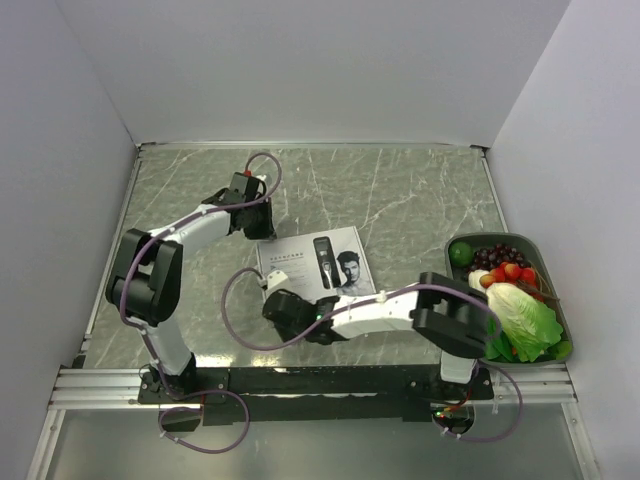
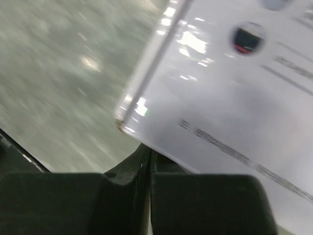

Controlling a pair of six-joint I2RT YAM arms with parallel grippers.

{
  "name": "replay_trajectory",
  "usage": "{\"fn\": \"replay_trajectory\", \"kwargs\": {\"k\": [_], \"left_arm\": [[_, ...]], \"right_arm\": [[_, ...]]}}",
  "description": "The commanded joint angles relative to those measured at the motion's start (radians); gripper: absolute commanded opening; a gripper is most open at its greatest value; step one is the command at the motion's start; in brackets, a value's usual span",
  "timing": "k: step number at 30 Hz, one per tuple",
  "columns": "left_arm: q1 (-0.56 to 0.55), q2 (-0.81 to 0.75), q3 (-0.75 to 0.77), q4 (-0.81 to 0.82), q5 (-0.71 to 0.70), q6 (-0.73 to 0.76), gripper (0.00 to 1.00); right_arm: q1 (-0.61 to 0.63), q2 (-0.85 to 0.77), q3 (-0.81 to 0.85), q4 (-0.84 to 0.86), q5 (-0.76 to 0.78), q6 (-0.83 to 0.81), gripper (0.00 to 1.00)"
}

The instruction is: Sort the hair-cutting tools

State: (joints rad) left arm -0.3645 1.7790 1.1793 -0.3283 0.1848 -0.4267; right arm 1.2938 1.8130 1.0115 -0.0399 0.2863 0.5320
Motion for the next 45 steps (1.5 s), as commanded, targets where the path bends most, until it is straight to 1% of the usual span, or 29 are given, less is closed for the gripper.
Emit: {"fn": "replay_trajectory", "kwargs": {"k": [1, 3, 5, 8, 11, 12, 14, 15, 17, 18, 20, 21, 22, 23, 24, 26, 27, 28, 33, 37, 40, 43, 45], "left_arm": [[-0.039, -0.088, 0.042, -0.221, 0.039, 0.017, 0.01], [-0.037, -0.124, 0.081, -0.236, 0.024, 0.017, 0.01], [-0.036, -0.147, 0.120, -0.238, -0.007, 0.017, 0.01], [-0.025, -0.223, 0.163, -0.218, -0.057, 0.008, 0.01], [-0.019, -0.288, 0.196, -0.189, -0.090, 0.008, 0.01], [-0.019, -0.305, 0.204, -0.174, -0.094, 0.011, 0.02], [-0.017, -0.346, 0.232, -0.163, -0.113, 0.017, 0.12], [-0.017, -0.361, 0.238, -0.154, -0.117, 0.020, 0.19], [-0.017, -0.400, 0.250, -0.146, -0.123, 0.022, 0.30], [-0.016, -0.412, 0.253, -0.141, -0.127, 0.023, 0.39], [-0.016, -0.443, 0.260, -0.143, -0.122, 0.025, 0.50], [-0.016, -0.455, 0.260, -0.144, -0.114, 0.025, 0.60], [-0.016, -0.469, 0.255, -0.143, -0.113, 0.023, 0.64], [-0.014, -0.496, 0.249, -0.137, -0.110, 0.022, 0.69], [-0.014, -0.512, 0.241, -0.132, -0.107, 0.019, 0.81], [-0.014, -0.555, 0.223, -0.127, -0.107, 0.014, 0.91], [-0.014, -0.569, 0.218, -0.127, -0.105, 0.013, 0.99], [-0.014, -0.581, 0.212, -0.132, -0.111, 0.014, 0.97], [-0.014, -0.667, 0.192, -0.166, -0.160, 0.011, 0.97], [-0.014, -0.707, 0.181, -0.195, -0.182, -0.021, 0.97], [-0.014, -0.733, 0.158, -0.207, -0.182, -0.050, 0.96], [-0.014, -0.770, 0.137, -0.210, -0.183, -0.066, 0.97], [-0.014, -0.794, 0.129, -0.210, -0.223, -0.067, 0.97]], "right_arm": [[-0.087, -0.174, 0.004, -0.133, 0.033, -0.162, 0.00], [-0.091, -0.226, 0.030, -0.184, 0.013, -0.182, 0.00], [-0.091, -0.265, 0.058, -0.235, 0.001, -0.204, 0.07], [-0.100, -0.361, 0.085, -0.275, 0.020, -0.228, 0.11], [-0.163, -0.421, 0.134, -0.324, -0.013, -0.242, 0.14], [-0.186, -0.440, 0.153, -0.333, -0.028, -0.245, 0.17], [-0.260, -0.493, 0.165, -0.357, -0.053, -0.245, 0.23], [-0.284, -0.512, 0.170, -0.356, -0.065, -0.266, 0.32], [-0.365, -0.552, 0.183, -0.388, -0.084, -0.292, 0.45], [-0.395, -0.561, 0.205, -0.403, -0.090, -0.300, 0.55], [-0.463, -0.586, 0.231, -0.454, -0.093, -0.323, 0.65], [-0.484, -0.595, 0.257, -0.472, -0.090, -0.331, 0.75], [-0.499, -0.603, 0.271, -0.491, -0.076, -0.336, 0.81], [-0.519, -0.616, 0.282, -0.508, -0.064, -0.343, 0.85], [-0.553, -0.626, 0.295, -0.537, -0.055, -0.343, 0.99], [-0.594, -0.645, 0.306, -0.563, -0.071, -0.346, 1.00], [-0.631, -0.650, 0.315, -0.587, -0.082, -0.348, 1.00], [-0.646, -0.653, 0.320, -0.603, -0.082, -0.349, 1.00], [-0.737, -0.678, 0.357, -0.667, -0.101, -0.354, 1.00], [-0.743, -0.693, 0.380, -0.687, -0.010, -0.362, 1.00], [-0.743, -0.705, 0.383, -0.701, 0.023, -0.354, 1.00], [-0.743, -0.742, 0.343, -0.663, 0.079, -0.366, 1.00], [-0.746, -0.768, 0.331, -0.643, 0.100, -0.365, 1.00]]}}
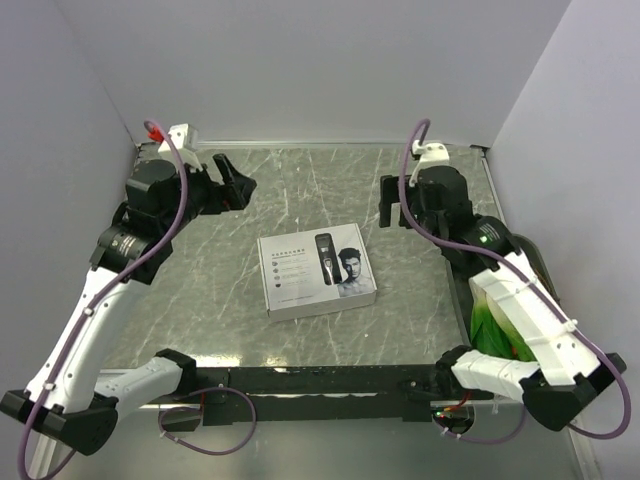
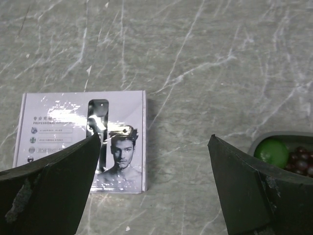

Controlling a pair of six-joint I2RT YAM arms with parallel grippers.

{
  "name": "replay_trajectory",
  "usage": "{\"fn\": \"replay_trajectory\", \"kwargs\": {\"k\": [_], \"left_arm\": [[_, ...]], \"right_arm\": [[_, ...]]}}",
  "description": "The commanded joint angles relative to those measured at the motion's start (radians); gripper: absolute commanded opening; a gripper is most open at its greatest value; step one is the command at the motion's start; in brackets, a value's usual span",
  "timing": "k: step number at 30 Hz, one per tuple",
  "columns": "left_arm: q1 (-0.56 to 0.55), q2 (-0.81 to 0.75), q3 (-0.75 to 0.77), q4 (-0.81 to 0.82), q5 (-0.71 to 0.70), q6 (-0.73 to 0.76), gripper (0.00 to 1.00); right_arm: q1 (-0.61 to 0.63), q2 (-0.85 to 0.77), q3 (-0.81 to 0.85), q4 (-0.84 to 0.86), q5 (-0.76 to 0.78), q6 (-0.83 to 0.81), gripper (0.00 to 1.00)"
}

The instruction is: Sort the hair-cutting tools

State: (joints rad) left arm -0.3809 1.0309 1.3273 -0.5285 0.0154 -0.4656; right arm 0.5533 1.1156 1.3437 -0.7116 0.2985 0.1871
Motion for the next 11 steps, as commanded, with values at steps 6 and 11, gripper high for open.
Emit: {"fn": "replay_trajectory", "kwargs": {"k": [6, 11], "left_arm": [[0.002, -0.063, -0.008, -0.042, -0.101, -0.013, 0.96], [0.002, -0.057, 0.001, -0.022, -0.147, -0.018, 0.96]], "right_arm": [[-0.006, -0.092, 0.054, 0.018, 0.059, -0.034, 1.00], [-0.007, -0.119, 0.099, 0.041, 0.108, -0.029, 1.00]]}}
